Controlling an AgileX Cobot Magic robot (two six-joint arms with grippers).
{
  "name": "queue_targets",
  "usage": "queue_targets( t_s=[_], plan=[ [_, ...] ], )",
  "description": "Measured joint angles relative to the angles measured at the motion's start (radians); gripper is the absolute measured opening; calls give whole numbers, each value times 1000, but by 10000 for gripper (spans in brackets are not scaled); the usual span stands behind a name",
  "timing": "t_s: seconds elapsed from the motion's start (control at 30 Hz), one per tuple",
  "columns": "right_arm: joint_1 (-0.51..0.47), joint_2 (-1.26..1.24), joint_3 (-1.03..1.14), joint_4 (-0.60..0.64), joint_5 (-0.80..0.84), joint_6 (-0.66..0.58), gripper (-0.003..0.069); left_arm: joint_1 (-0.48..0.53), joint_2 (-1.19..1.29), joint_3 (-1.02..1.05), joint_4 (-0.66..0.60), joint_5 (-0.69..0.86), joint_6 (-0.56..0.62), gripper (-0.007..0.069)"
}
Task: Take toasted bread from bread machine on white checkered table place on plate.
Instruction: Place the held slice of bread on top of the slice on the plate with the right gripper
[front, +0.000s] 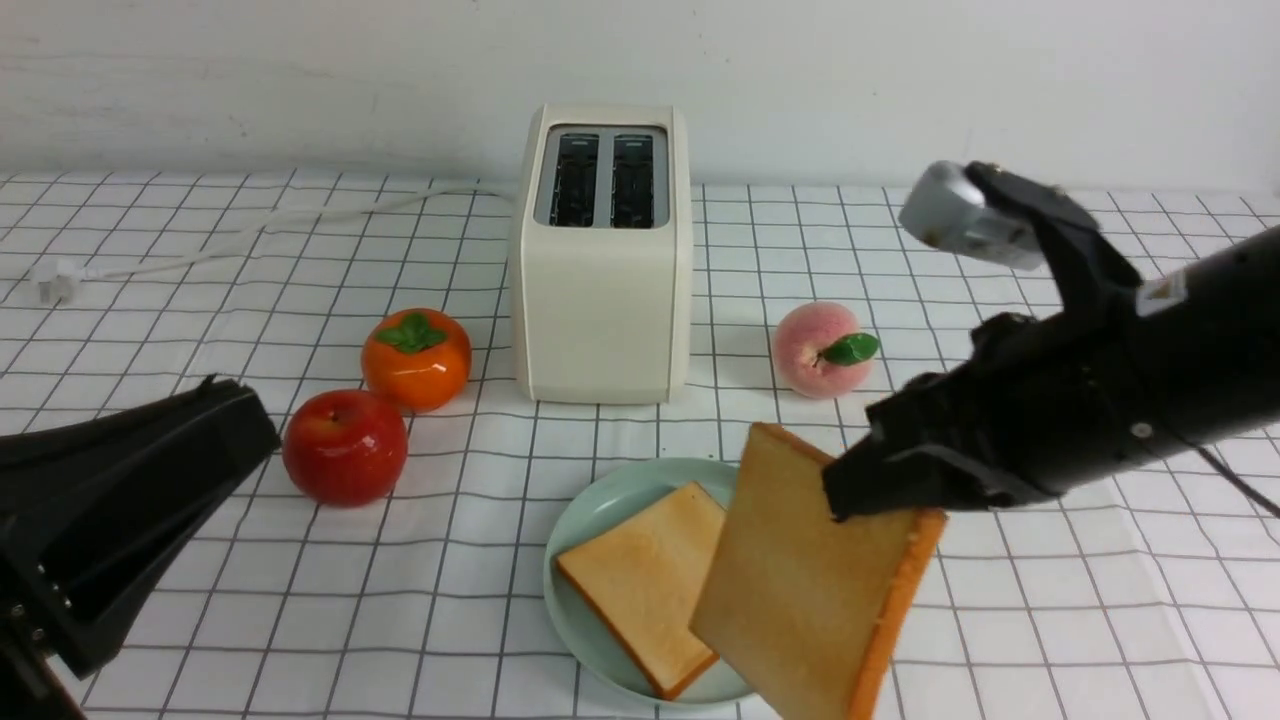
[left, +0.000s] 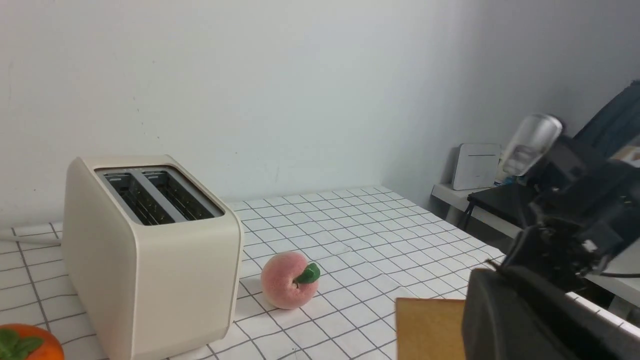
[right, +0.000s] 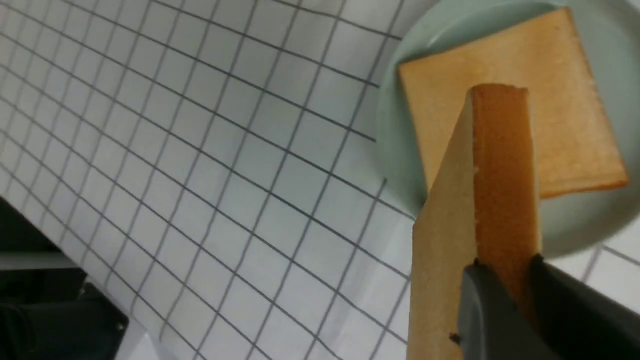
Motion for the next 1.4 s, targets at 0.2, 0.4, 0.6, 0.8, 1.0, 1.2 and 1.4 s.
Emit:
queue_targets(
  t_s=[0.2,0.4,0.6,0.8,1.0,1.2,1.4],
  plan=[
    [-59,199,0,453,-38,-509,87,0,0,0,3,0,0,-13],
    [-63,341,-3,666,-67,-722,87,0,0,0,18,0,0,-13],
    [-83,424,-3,684,-101,-746,85,0,0,0,39,-1,0,-13],
    [-85,454,-6,669,-117,-747,145,0,0,0,39,-1,0,-13],
    [-101,457,-7,579,-134,-747,414,0,0,0,39,-4,0,-13],
    [-164,437,-20,489,-99,-655,568,0,0,0,39,-4,0,-13],
    [-275,275,-123,92,95,-212,391,0,0,0,39,-6,0,-13]
  ],
)
